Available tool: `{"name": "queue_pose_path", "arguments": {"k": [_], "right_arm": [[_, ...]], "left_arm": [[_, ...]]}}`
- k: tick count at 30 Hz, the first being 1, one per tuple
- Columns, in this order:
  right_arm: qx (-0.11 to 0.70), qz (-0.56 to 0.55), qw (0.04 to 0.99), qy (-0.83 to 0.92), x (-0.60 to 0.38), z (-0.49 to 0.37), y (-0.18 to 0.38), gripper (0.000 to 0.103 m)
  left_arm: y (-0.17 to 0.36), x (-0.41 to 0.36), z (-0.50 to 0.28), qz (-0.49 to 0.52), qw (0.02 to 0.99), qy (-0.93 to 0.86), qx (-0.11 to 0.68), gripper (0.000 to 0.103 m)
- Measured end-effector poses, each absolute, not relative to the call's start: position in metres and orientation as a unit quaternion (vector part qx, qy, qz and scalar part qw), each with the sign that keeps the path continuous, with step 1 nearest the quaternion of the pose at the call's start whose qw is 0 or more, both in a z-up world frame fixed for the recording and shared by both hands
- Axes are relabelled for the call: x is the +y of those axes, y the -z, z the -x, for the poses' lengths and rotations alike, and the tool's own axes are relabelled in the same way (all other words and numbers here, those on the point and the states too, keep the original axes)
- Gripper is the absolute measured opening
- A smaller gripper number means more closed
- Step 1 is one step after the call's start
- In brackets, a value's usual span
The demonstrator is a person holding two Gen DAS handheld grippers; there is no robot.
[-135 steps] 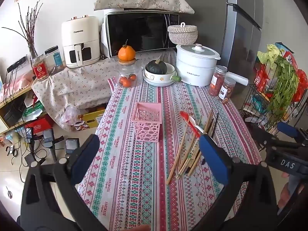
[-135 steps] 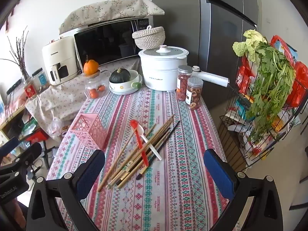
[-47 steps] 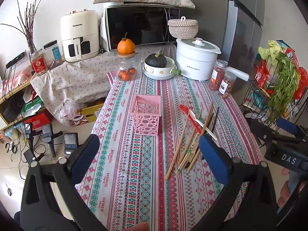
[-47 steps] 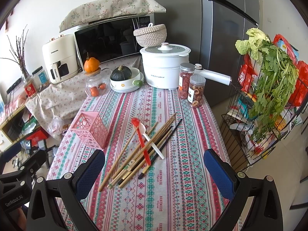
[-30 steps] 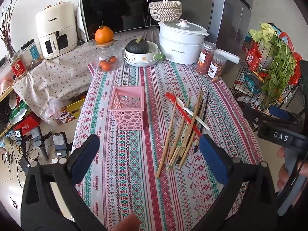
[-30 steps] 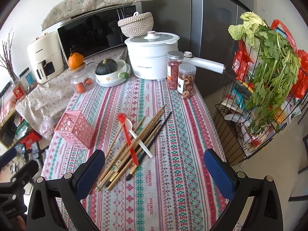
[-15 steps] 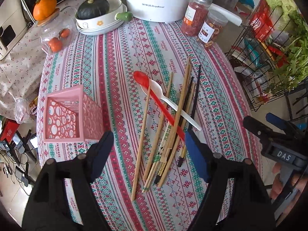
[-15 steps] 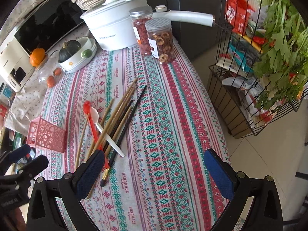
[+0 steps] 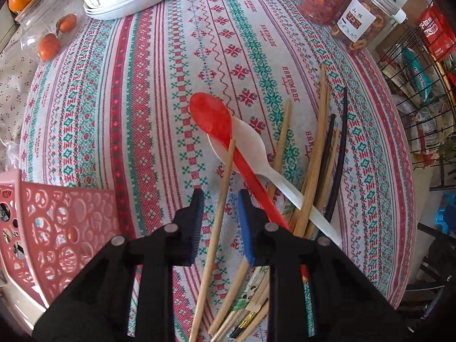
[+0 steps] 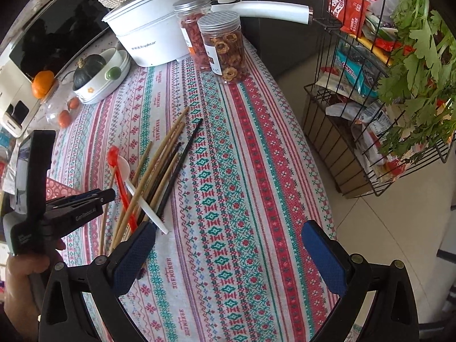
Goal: Organize utensils
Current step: 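Grasp a wooden chopstick with the left tool while the right tool grasps a black chopstick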
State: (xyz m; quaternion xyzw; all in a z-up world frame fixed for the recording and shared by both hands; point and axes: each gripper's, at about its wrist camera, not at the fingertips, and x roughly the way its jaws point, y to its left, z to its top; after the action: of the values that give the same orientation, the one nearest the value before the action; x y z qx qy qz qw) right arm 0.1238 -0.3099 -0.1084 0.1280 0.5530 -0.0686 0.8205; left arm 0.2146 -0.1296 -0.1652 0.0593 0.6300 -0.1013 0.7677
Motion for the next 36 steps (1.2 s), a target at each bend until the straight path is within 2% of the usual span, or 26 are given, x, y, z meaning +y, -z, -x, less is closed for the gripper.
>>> {"name": "queue_pose_path", "arguments": {"k": [1, 2, 6, 13, 16, 19, 22, 24, 27, 30, 36], "right_arm": [[0.553, -0.129, 0.820, 0.068, -0.310, -0.125, 0.109, 0.103], [0.553, -0.130, 0.820, 0.068, -0.310, -0.126, 0.109, 0.103], [0.546, -0.144, 0.824, 0.057, -0.312, -0.130, 0.110, 0.103], [0.541, -0.199, 0.816, 0.047, -0.320, -0.155, 0.124, 0.102], [0.535, -0.220, 0.815, 0.034, -0.316, -0.168, 0.127, 0.097], [0.527, -0.232, 0.817, 0.022, -0.311, -0.185, 0.130, 0.088], [0.533, -0.233, 0.813, 0.027, -0.309, -0.205, 0.140, 0.070], [0.536, -0.226, 0.813, 0.045, -0.310, -0.217, 0.149, 0.054], [0.539, -0.231, 0.808, 0.061, -0.315, -0.230, 0.167, 0.038], [0.537, -0.236, 0.807, 0.068, -0.315, -0.242, 0.177, 0.033], [0.540, -0.201, 0.813, 0.084, -0.299, -0.266, 0.186, 0.030]], "left_arm": [[0.166, -0.130, -0.214, -0.060, 0.767, 0.103, 0.631, 0.011], [0.166, -0.131, -0.212, -0.059, 0.768, 0.104, 0.630, 0.009], [0.153, -0.119, -0.196, -0.033, 0.788, 0.127, 0.601, 0.008], [0.088, -0.073, -0.143, -0.010, 0.820, 0.185, 0.541, 0.006], [0.070, -0.042, -0.123, 0.009, 0.832, 0.200, 0.517, 0.006], [0.058, -0.017, -0.113, 0.019, 0.845, 0.204, 0.494, 0.006], [0.053, 0.001, -0.102, 0.018, 0.857, 0.204, 0.473, 0.006], [0.056, 0.013, -0.100, 0.031, 0.859, 0.198, 0.471, 0.006], [0.051, 0.022, -0.101, 0.045, 0.856, 0.207, 0.471, 0.006], [0.049, 0.029, -0.100, 0.047, 0.857, 0.205, 0.470, 0.006], [0.052, 0.030, -0.101, 0.042, 0.856, 0.204, 0.473, 0.006]]}}
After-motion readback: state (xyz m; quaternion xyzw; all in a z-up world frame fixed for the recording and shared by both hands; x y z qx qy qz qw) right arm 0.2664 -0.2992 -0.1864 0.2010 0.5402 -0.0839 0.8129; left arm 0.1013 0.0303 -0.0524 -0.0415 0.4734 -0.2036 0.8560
